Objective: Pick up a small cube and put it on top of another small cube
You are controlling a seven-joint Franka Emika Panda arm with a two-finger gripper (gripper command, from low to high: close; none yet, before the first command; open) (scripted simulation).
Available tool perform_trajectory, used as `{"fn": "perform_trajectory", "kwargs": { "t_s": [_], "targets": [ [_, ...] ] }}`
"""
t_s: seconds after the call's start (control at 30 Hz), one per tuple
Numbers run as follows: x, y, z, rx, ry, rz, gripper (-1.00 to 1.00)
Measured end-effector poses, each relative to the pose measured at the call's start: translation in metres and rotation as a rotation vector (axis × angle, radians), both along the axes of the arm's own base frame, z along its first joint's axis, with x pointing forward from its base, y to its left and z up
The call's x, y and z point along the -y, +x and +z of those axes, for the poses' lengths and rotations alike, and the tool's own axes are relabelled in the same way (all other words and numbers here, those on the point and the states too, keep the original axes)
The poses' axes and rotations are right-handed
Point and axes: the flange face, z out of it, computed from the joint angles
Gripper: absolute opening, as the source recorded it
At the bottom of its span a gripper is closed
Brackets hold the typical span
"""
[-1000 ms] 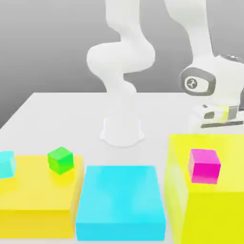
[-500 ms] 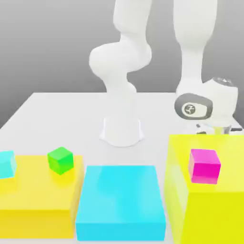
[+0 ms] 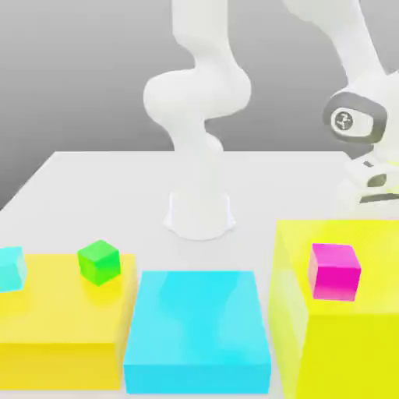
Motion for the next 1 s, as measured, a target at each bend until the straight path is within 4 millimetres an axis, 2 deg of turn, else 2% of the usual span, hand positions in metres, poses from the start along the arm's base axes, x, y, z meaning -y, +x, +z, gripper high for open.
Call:
{"fn": "perform_trajectory", "kwargs": {
  "t_s": [0.17,0.27,0.3,0.37,0.4,0.5,0.67,0.7,0.73,0.8,0.83,1.0],
  "targets": [
    [-0.027,0.026,0.047,-0.04,0.043,0.169,-1.0],
    [-0.033,0.045,0.079,-0.041,0.06,0.262,-1.0],
    [-0.024,0.062,0.09,-0.037,0.064,0.264,-1.0],
    [0.015,0.112,0.112,-0.025,0.07,0.217,-1.0],
    [0.03,0.129,0.123,-0.019,0.069,0.209,-1.0],
    [0.074,0.166,0.148,0.006,0.054,0.177,-1.0],
    [0.164,0.214,0.187,0.042,0.011,0.096,-1.0],
    [0.184,0.221,0.189,0.05,-0.003,0.055,-1.0],
    [0.193,0.224,0.181,0.054,-0.011,0.038,-1.0],
    [0.196,0.225,0.153,0.056,-0.016,0.031,-1.0],
    [0.196,0.225,0.138,0.057,-0.017,0.031,1.0],
    [0.196,0.225,0.138,0.057,-0.017,0.031,1.0]
  ]
}}
